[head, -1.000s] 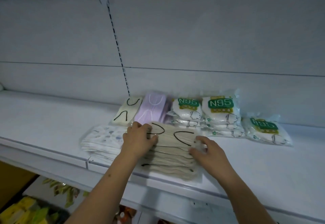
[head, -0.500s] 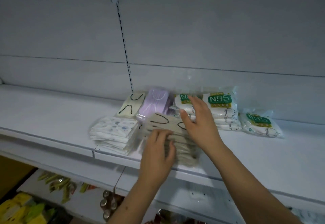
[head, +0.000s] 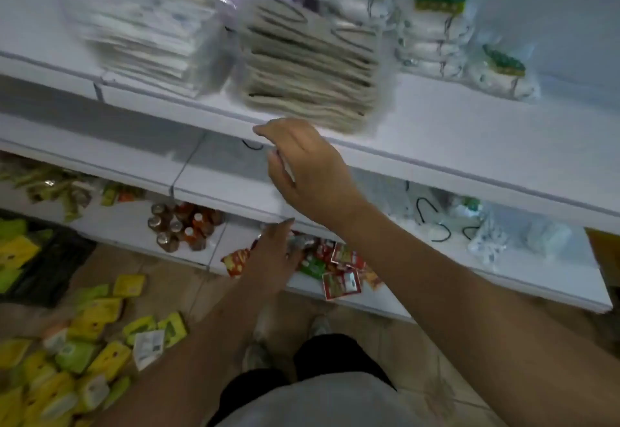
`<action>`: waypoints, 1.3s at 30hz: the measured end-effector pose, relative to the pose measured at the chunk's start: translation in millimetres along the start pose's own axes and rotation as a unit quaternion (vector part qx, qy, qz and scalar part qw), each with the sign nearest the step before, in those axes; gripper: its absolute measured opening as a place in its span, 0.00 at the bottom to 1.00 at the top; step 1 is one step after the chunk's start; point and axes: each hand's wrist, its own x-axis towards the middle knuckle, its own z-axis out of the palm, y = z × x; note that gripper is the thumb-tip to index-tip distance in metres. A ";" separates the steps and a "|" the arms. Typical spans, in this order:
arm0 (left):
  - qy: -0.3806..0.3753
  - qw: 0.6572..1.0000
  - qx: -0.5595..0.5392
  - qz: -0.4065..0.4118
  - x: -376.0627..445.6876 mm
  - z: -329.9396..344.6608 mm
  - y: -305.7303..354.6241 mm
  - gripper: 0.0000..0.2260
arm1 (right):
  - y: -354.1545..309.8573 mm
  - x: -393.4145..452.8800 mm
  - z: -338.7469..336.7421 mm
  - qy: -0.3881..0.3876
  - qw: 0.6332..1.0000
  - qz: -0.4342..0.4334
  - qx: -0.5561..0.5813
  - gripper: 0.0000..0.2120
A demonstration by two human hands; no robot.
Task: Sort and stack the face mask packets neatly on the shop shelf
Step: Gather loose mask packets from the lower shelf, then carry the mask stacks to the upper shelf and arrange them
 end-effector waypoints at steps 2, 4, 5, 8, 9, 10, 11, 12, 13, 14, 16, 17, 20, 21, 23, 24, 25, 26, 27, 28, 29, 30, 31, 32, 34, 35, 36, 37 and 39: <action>-0.001 1.000 0.002 -0.026 2.4 15.8 -15.1 0.20 | 23.7 -41.5 18.0 -0.042 0.999 0.013 -0.027 0.14; 0.001 0.999 -0.003 -0.046 4.8 29.2 -24.9 0.19 | 58.6 -83.4 30.3 -0.085 0.990 0.077 -0.082 0.16; 0.006 0.999 -0.006 -0.053 8.4 36.9 -28.9 0.20 | 79.5 -103.8 34.6 -0.111 0.978 0.133 -0.113 0.18; 0.044 0.998 -0.029 -0.043 23.4 61.0 -31.3 0.17 | 143.0 -153.1 42.6 -0.183 0.906 0.338 -0.179 0.28; 0.060 0.996 -0.047 -0.038 31.4 69.1 -30.0 0.16 | 162.0 -164.5 45.0 -0.200 0.878 0.391 -0.188 0.32; 0.074 0.994 -0.066 -0.042 39.7 76.3 -25.8 0.16 | 179.1 -174.6 47.4 -0.215 0.858 0.426 -0.193 0.37; 0.087 0.991 -0.086 -0.050 49.5 83.3 -21.1 0.16 | 194.6 -183.4 50.0 -0.224 0.844 0.445 -0.198 0.40; 0.100 0.988 -0.099 -0.056 60.6 89.9 -15.8 0.17 | 209.6 -191.9 53.7 -0.229 0.835 0.459 -0.201 0.43; 0.109 0.987 -0.103 -0.060 72.6 97.0 -11.3 0.17 | 223.0 -198.9 57.1 -0.229 0.827 0.473 -0.201 0.45; 0.111 0.987 -0.099 -0.067 84.5 104.0 -7.2 0.17 | 235.5 -205.7 60.9 -0.228 0.817 0.492 -0.197 0.48; 0.107 0.986 -0.095 -0.084 107.9 119.0 -3.8 0.18 | 255.8 -217.1 68.7 -0.228 0.797 0.526 -0.190 0.51; 0.109 0.985 -0.098 -0.092 117.4 127.3 -3.4 0.18 | 262.6 -222.2 71.8 -0.227 0.795 0.527 -0.194 0.50; 0.124 0.982 -0.113 -0.092 131.7 148.5 4.5 0.18 | 274.1 -232.9 73.1 -0.163 0.830 0.478 -0.238 0.35; 0.131 0.980 -0.124 -0.084 131.3 154.5 9.0 0.18 | 274.7 -234.9 70.9 -0.130 0.842 0.463 -0.243 0.29; 0.140 0.974 -0.162 -0.071 127.2 165.7 19.3 0.16 | 275.4 -237.7 65.6 -0.066 0.852 0.473 -0.216 0.21; 0.139 0.968 -0.195 -0.072 124.7 170.6 24.4 0.16 | 275.6 -238.4 62.2 -0.036 0.849 0.496 -0.181 0.20; 0.133 0.960 -0.232 -0.079 122.9 175.1 29.6 0.15 | 275.1 -238.0 57.4 -0.005 0.842 0.521 -0.139 0.20; 0.126 0.952 -0.264 -0.089 121.6 178.5 34.6 0.14 | 275.4 -236.8 51.8 0.030 0.833 0.545 -0.092 0.21; 0.118 0.944 -0.292 -0.102 122.0 180.4 39.7 0.14 | 275.7 -234.7 45.2 0.065 0.823 0.563 -0.042 0.20; 0.106 0.933 -0.324 -0.117 123.6 180.8 45.5 0.13 | 275.5 -232.4 37.9 0.101 0.812 0.574 0.004 0.19; 0.087 0.919 -0.361 -0.134 126.6 179.6 52.7 0.13 | 274.6 -231.0 31.9 0.129 0.804 0.579 0.039 0.18; 0.063 0.902 -0.399 -0.150 130.0 178.0 60.4 0.12 | 271.9 -231.1 27.2 0.143 0.804 0.574 0.062 0.17; 0.042 0.888 -0.428 -0.162 134.2 176.2 68.3 0.12 | 266.1 -232.7 23.8 0.144 0.816 0.556 0.068 0.16; 0.024 0.880 -0.443 -0.169 138.6 174.4 75.6 0.12 | 258.4 -235.6 22.4 0.140 0.839 0.523 0.059 0.16; -0.012 0.861 -0.475 -0.182 147.5 171.6 83.9 0.15 | 243.0 -245.5 25.2 0.120 0.903 0.412 -0.007 0.20; -0.032 0.842 -0.502 -0.195 152.1 169.8 85.4 0.17 | 237.6 -251.5 27.8 0.099 0.930 0.347 -0.072 0.22; -0.050 0.821 -0.528 -0.210 154.7 167.2 86.5 0.19 | 234.6 -258.2 30.8 0.075 0.945 0.284 -0.145 0.25; -0.062 0.807 -0.544 -0.223 157.9 165.2 84.7 0.21 | 233.8 -264.4 33.8 0.055 0.950 0.234 -0.198 0.27; -0.068 0.814 -0.529 -0.229 162.1 163.9 77.7 0.20 | 234.4 -273.4 38.1 0.007 0.964 0.183 -0.194 0.33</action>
